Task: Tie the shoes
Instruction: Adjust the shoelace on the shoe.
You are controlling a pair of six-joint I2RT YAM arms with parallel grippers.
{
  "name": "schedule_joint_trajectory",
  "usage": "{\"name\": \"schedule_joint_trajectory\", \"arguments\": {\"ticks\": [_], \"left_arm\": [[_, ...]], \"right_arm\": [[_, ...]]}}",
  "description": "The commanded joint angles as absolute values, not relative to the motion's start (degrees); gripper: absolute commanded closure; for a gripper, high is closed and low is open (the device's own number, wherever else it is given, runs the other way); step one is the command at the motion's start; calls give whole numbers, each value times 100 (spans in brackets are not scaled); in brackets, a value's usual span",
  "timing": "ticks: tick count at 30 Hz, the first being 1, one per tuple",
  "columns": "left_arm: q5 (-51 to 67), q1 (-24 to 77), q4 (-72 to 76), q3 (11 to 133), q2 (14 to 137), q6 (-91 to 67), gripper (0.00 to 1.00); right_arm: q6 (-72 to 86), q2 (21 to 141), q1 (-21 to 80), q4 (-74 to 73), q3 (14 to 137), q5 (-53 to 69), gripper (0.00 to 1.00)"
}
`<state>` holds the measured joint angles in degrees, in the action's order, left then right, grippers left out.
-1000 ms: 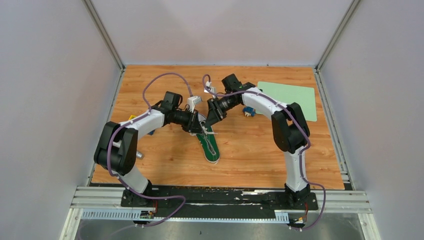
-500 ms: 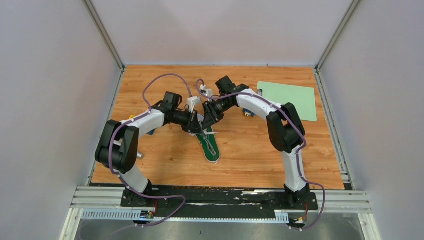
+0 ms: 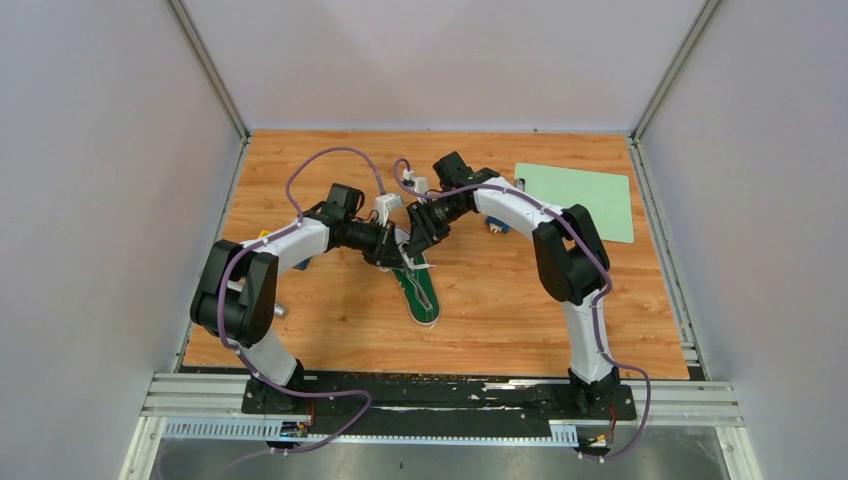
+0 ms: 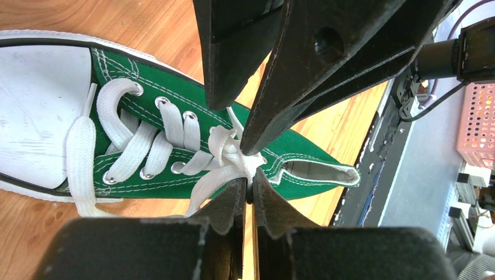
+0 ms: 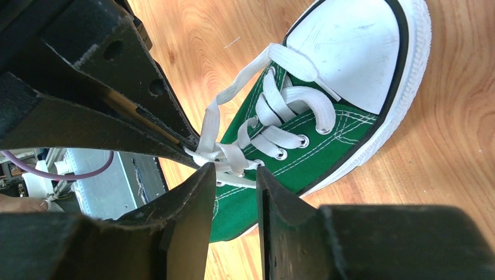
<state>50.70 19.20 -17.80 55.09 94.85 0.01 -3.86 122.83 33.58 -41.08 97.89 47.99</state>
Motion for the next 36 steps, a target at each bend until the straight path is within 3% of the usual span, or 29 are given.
{"name": "schedule_joint_trajectory", "arguments": {"ticks": [1,4,6,12,23,36], "left_arm": [[5154,1916,-1849,5708,9518,175,90],[5152,1911,-1868,5728,9531,191,90],[5157,1908,-1891,5738,9540,218,90],[5146,1891,-1991,5778,9580,307,91],[4762,1871,-2256,5651,9539,459,79],[4118,1864,-2312,5808,9504,338,84]], "right_arm": [[-565,12395,3436,-3931,9976,4950,67],[-631,12413,3486,-3935,9967,4984,71],[-637,12440,3489,-3929,9979,5020,82],[-603,12442,3457,-3929,9978,4849,100],[225,11909,3097,-3788,9481,3539,100],[463,11675,3019,-3756,9067,3468,100]]}}
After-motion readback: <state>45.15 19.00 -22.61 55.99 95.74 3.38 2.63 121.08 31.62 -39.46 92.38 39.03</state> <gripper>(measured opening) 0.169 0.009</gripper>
